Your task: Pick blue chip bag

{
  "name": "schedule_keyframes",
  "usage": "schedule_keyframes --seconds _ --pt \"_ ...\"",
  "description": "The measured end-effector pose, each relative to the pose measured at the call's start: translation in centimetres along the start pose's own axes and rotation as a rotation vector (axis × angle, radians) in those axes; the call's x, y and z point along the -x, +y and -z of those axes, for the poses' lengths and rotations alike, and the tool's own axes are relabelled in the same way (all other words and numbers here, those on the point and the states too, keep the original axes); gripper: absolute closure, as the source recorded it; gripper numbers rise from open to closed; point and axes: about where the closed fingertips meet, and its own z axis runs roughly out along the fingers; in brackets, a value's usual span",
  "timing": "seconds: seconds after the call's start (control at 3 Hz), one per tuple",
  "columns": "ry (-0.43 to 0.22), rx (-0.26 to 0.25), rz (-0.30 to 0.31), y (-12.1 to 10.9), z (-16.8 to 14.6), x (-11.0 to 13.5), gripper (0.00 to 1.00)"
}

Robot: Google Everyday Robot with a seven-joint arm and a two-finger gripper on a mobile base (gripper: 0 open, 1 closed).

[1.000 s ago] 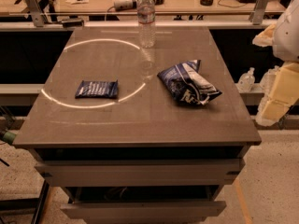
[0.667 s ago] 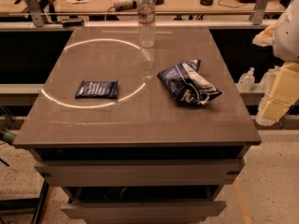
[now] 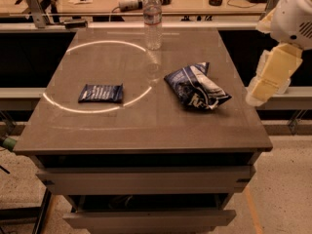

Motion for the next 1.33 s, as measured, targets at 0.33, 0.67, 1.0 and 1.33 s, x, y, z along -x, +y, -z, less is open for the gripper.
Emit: schedule_keyframes --seconds 0.33,0.67,1.0,1.33 --pt "-0.034 -0.051 -0.001 -1.7 -1.6 1.6 0.00" --pt "-0.034 -0.063 -0.032 -3.5 -4.9 2.7 0.00" --pt "-0.022 -0.038 -0.061 -4.8 -7.9 2.7 0.00" --pt "0.000 -0.012 -0.077 -5.6 -10.1 2.4 0.00"
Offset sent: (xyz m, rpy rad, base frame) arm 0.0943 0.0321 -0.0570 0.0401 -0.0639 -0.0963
